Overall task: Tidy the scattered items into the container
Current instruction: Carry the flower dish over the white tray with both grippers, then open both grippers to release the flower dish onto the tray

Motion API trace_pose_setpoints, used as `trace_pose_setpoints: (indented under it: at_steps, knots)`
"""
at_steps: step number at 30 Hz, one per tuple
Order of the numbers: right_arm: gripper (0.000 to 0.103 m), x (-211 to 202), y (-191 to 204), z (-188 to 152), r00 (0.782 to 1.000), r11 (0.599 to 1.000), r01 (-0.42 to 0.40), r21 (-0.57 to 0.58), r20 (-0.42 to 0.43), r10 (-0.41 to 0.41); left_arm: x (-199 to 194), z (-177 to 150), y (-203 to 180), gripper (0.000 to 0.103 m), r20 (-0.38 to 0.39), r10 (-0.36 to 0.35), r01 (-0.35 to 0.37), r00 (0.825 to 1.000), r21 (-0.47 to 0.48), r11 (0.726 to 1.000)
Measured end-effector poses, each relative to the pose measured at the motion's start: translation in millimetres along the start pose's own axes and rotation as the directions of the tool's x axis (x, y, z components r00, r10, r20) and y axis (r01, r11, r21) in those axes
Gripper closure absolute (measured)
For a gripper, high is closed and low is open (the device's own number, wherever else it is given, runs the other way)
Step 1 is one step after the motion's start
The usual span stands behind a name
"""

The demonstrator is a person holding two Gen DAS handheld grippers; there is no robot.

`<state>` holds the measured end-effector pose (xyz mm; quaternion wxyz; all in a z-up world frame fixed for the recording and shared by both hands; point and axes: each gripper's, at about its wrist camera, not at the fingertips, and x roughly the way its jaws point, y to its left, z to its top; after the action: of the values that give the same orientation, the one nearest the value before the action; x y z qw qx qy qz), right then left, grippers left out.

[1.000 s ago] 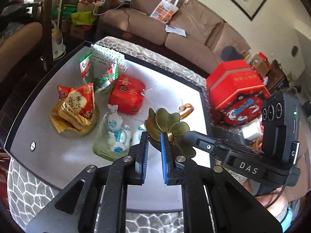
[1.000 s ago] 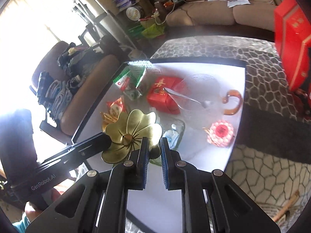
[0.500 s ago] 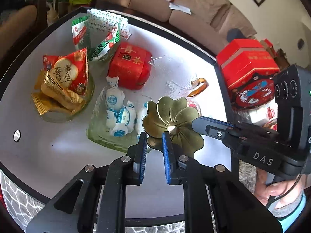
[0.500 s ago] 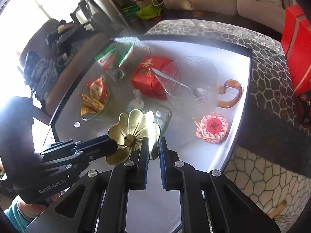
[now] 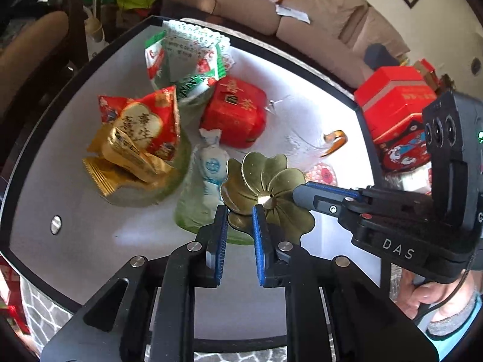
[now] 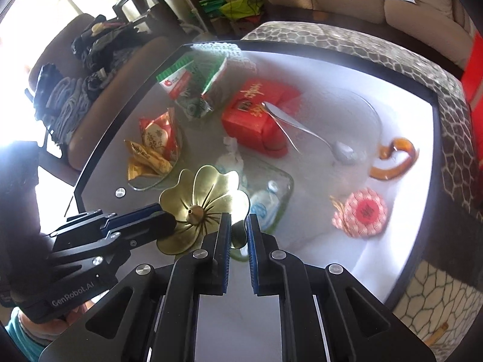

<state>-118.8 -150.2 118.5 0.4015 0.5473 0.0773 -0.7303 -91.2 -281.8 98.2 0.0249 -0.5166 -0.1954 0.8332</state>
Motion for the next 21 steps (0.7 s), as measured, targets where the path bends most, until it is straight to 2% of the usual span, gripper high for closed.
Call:
trace_pose_setpoints:
  at_steps: [11,21]
  knots:
    - [0.093,9.1,2.8,20.4,1.0,1.0,0.008,0.01,-0.011,-0.008,3.2,17.7,1.4,0.087,0.006,0.031,-0.031,0.999,0.025,0.999]
    - [0.092,35.0,2.2,31.3,0.989,0.995,0.094,-0.014,-0.117,-0.095,33.3,30.6,-5.6,0.084,-0.097,0.107,-0.102,0.989,0.06,0.993]
